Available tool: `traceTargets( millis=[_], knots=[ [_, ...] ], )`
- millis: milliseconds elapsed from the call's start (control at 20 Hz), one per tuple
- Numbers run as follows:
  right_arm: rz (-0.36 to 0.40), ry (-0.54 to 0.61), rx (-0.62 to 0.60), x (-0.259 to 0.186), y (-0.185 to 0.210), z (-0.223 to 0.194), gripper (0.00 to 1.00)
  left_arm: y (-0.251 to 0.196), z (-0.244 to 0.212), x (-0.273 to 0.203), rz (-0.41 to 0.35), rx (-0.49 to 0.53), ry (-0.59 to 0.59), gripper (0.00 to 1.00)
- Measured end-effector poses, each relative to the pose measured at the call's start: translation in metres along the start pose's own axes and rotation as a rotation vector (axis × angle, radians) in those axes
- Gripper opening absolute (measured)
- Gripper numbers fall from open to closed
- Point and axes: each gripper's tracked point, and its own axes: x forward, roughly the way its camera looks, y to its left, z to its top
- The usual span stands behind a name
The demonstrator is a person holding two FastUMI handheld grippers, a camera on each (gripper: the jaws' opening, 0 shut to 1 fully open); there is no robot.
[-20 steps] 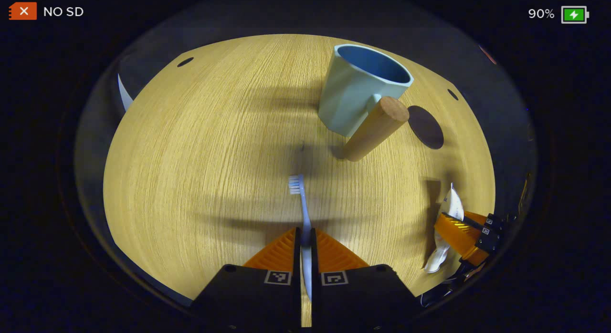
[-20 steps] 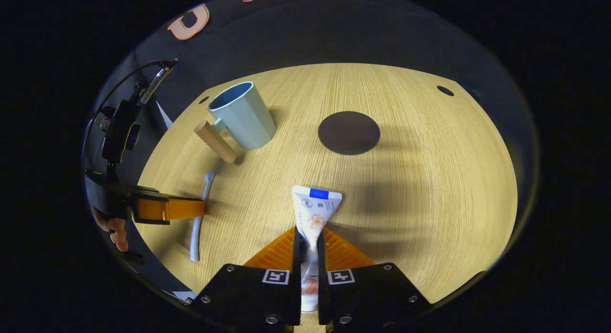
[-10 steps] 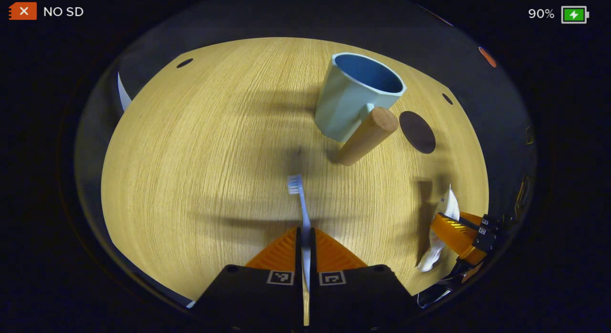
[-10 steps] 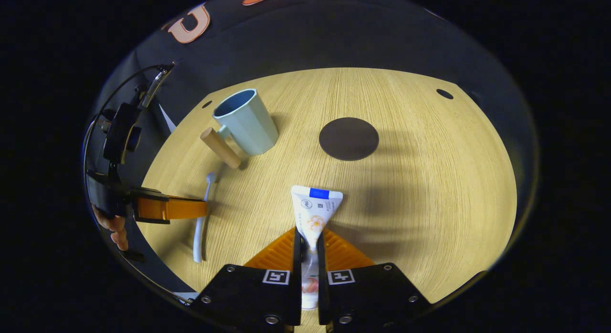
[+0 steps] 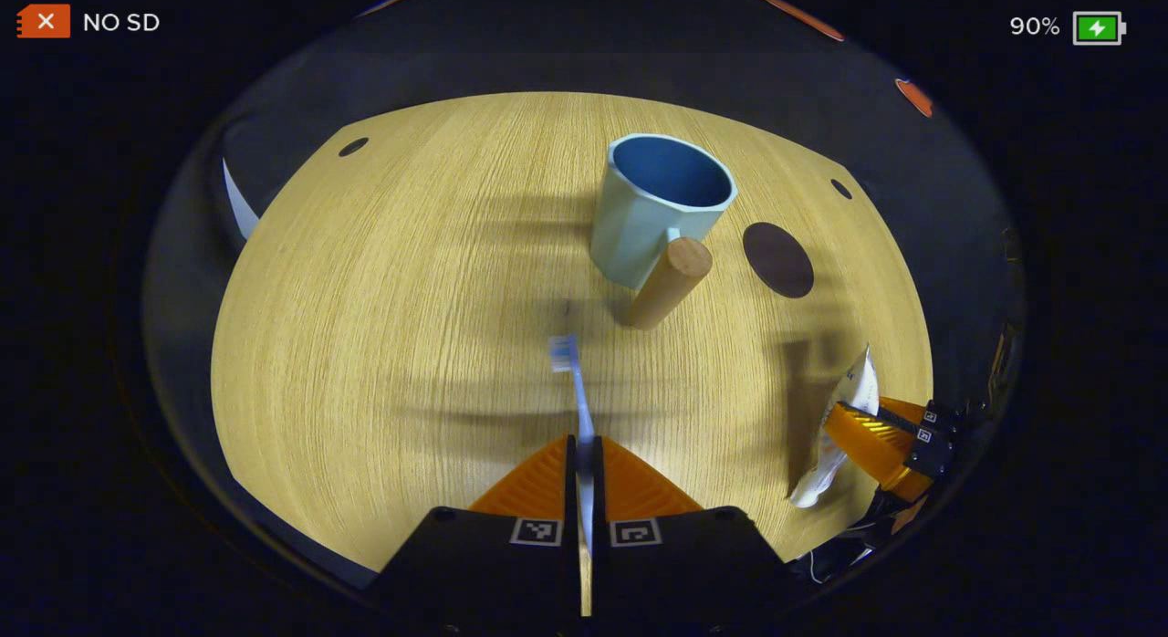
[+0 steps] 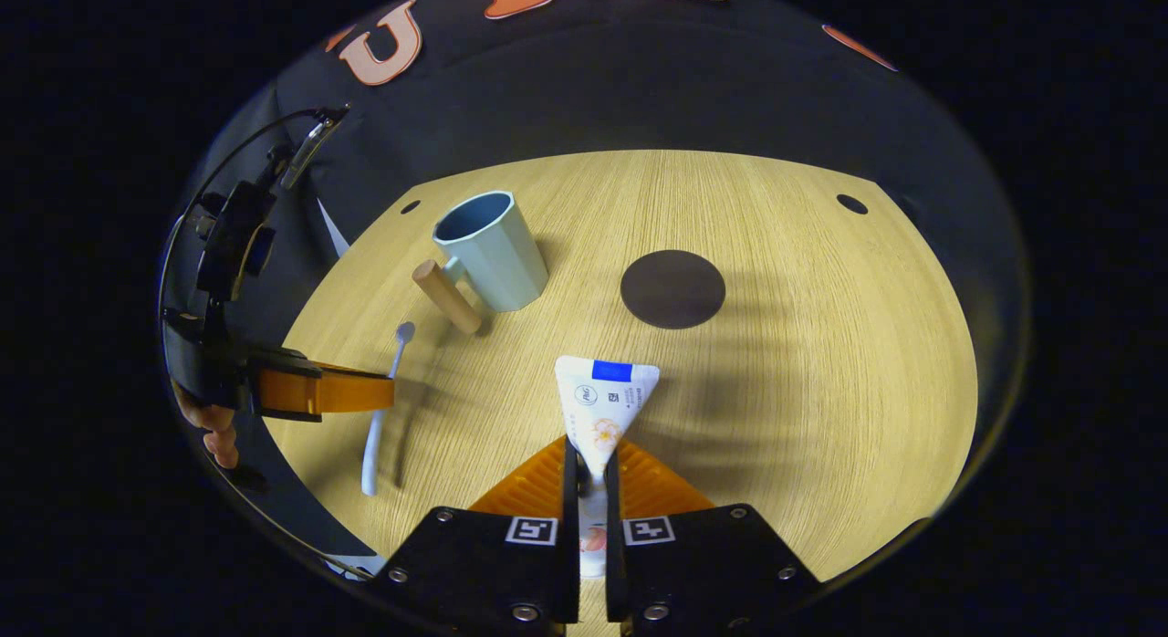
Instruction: Put the toothbrush and toothpaste on the desktop into the cup, then pick up the cup and place it on the coaster on the desktop.
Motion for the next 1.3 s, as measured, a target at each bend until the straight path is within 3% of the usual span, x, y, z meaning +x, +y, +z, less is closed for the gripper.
traceTargets(
  millis=[450, 500, 700, 1050, 1100, 1200, 1250, 1300],
  knots=[
    [0.041, -0.003, 0.048, -0.005, -0.001, 0.006, 0.07, -0.002, -0.007, -0.002, -0.017, 0.006, 0.032, 0.1],
    [0.027, -0.016, 0.042, -0.005, -0.003, 0.008, 0.07, -0.002, -0.012, 0.0, -0.015, 0.005, 0.046, 0.2],
    [0.031, -0.034, 0.047, -0.011, 0.0, 0.013, 0.07, -0.004, -0.012, 0.005, -0.008, -0.022, 0.063, 0.41],
    [0.031, -0.05, 0.04, -0.016, -0.001, 0.017, 0.07, -0.019, -0.013, 0.026, 0.011, -0.053, 0.101, 0.41],
    [0.034, -0.048, 0.039, -0.016, -0.002, 0.017, 0.07, -0.021, -0.015, 0.029, 0.015, -0.072, 0.111, 0.36],
    [0.035, -0.039, 0.034, -0.016, -0.003, 0.017, 0.07, -0.015, -0.016, 0.029, 0.042, -0.084, 0.125, 0.41],
    [0.032, -0.039, 0.033, -0.017, -0.002, 0.018, 0.07, -0.012, -0.015, 0.029, 0.049, -0.087, 0.12, 0.36],
    [0.032, -0.044, 0.03, -0.017, -0.002, 0.02, 0.07, -0.01, -0.016, 0.028, 0.059, -0.087, 0.12, 0.41]
  ],
)
